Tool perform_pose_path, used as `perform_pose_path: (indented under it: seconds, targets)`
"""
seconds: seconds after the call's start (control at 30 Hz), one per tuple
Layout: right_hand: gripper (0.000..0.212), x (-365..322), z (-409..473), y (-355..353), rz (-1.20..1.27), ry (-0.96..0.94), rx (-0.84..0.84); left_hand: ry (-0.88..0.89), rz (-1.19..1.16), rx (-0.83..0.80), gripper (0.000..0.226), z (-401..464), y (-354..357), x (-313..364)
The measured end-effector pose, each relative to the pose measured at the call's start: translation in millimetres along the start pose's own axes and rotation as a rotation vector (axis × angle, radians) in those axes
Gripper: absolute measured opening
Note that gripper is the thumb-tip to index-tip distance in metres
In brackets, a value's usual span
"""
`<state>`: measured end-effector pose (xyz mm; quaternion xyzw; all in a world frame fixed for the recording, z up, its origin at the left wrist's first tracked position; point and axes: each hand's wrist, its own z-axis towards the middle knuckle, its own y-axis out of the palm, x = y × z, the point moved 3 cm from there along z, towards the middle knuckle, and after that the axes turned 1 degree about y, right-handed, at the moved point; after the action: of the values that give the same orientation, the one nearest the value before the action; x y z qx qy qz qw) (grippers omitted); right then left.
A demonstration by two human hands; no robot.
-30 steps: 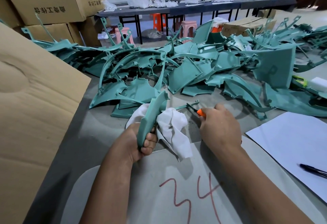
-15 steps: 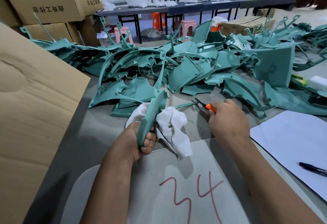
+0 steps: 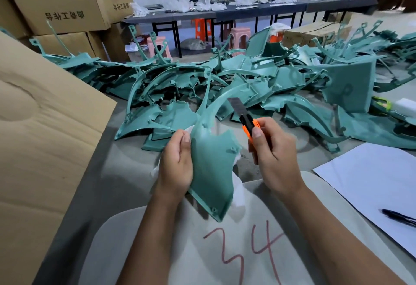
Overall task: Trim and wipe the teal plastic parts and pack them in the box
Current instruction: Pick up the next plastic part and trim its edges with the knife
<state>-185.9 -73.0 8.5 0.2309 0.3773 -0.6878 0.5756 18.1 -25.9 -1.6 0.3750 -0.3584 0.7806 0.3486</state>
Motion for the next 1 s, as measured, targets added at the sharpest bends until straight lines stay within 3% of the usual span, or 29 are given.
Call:
perform_pose_path:
  seconds: [0.13,0.3,0.5,0.73,0.87,1.0]
  targets:
    - [0.043,-7.4,-4.3,4.8,0.201,-0.008,-0.108,0.054,-0.035,0.053,0.041,-1.2,1.9,2.4]
    - [0.048,-14.3,-6.9,8.0,0.202,-0.045,-0.199,-0.195,-0.372,0.138,0.054,-2.1,0.8,-5.1]
    - [0.039,-23.5,-9.3,15.8,-0.004,-0.177,-0.150,-0.273,-0.471,0.142,0.065,-2.6,5.2,1.3]
    - [0.043,-24.3,-7.4,14.8,0.001,-0.241,-0.160,-0.321,-0.430,0.156,0.051,-5.5,14.2,0.4]
    - [0.042,-22.9,-8.1,12.0,0.056,-0.219,-0.130,-0.342,-0.448,0.097,0.049,-7.1,19.4,-1.8]
    - [0.048,-17.2,-8.8,13.5,-0.047,-0.159,-0.050,-0.350,-0.489,0.024,0.047,-9.1,22.5,-2.2]
